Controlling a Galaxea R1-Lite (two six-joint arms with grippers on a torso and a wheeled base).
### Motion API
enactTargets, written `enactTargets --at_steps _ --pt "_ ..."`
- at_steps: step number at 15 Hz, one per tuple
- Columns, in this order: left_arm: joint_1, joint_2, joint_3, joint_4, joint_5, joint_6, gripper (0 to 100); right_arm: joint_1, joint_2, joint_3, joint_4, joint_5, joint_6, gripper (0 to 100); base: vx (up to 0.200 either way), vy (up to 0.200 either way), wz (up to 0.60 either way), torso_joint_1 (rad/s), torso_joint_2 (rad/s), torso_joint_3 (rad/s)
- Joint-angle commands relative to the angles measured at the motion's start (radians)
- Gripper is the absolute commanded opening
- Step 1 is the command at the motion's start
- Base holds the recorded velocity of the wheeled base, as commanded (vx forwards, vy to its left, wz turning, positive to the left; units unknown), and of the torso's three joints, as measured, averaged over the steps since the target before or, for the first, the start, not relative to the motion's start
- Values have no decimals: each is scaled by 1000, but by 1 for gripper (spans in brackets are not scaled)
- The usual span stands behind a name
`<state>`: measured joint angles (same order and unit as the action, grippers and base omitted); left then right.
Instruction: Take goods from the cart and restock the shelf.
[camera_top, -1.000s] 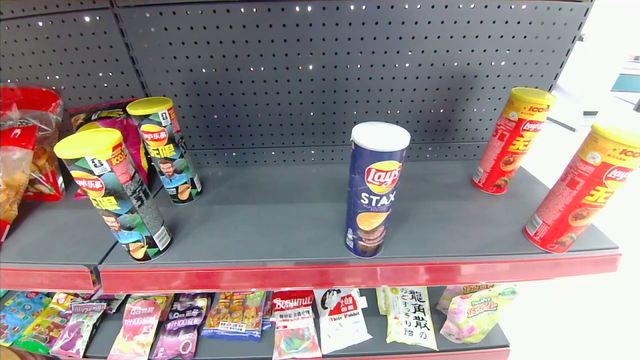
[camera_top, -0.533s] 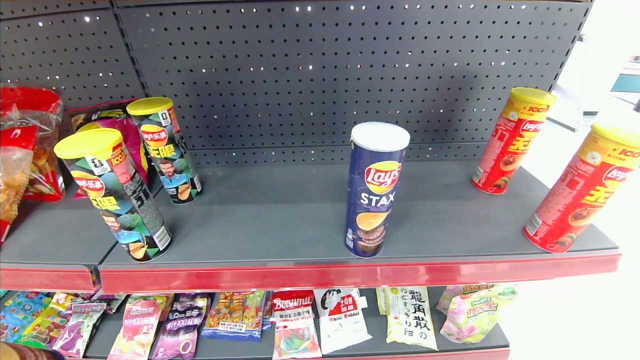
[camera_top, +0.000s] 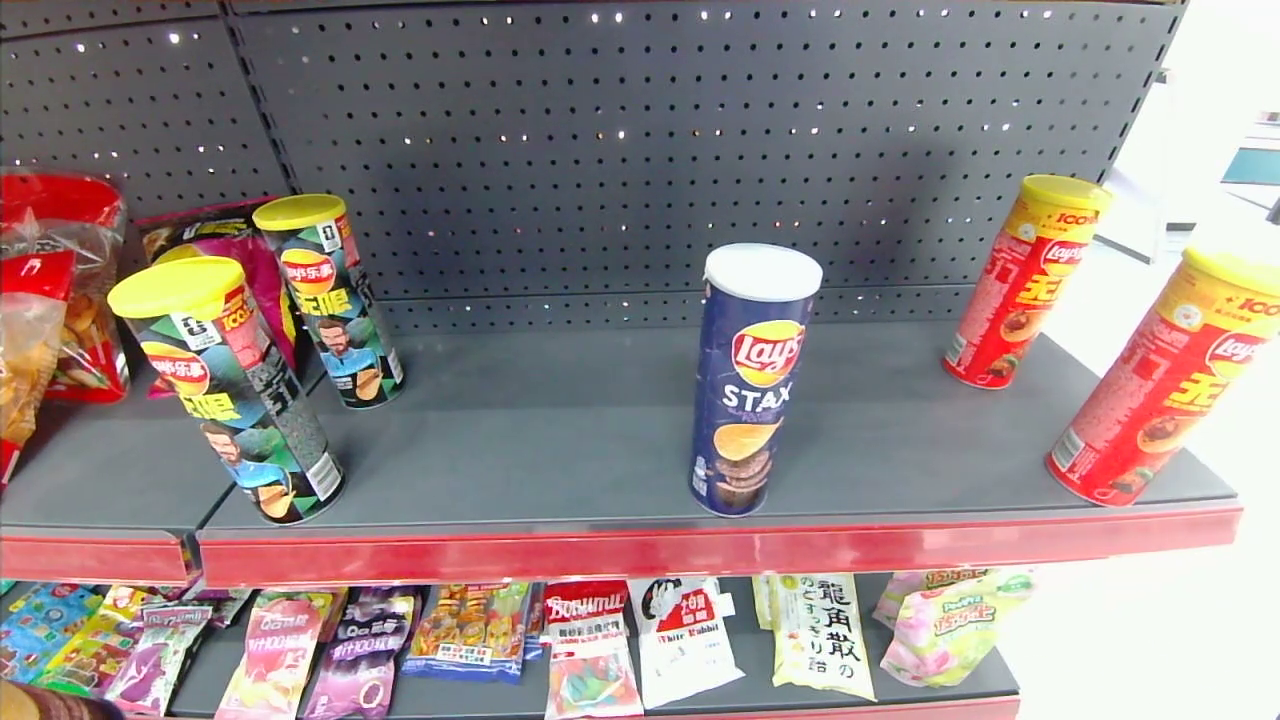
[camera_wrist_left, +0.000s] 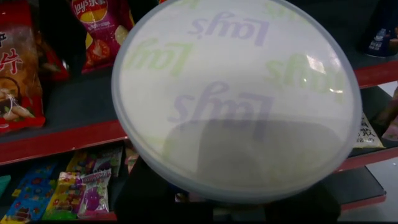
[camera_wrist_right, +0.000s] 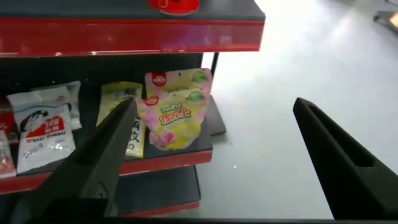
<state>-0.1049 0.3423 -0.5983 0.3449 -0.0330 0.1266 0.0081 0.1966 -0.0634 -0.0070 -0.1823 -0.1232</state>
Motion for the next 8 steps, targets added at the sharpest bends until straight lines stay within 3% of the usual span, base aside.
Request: enactTargets --at_steps 1,5,8 --pt "1 14 0 -9 2 2 0 39 -115 39 -5 23 -13 100 0 0 0 0 0 0" --pt "1 24 0 -26 30 10 0 35 -121 40 -7 20 -7 100 0 0 0 0 0 0" --pt "1 15 5 -26 33 13 0 35 -121 40 -7 21 -7 100 -200 0 0 10 4 4"
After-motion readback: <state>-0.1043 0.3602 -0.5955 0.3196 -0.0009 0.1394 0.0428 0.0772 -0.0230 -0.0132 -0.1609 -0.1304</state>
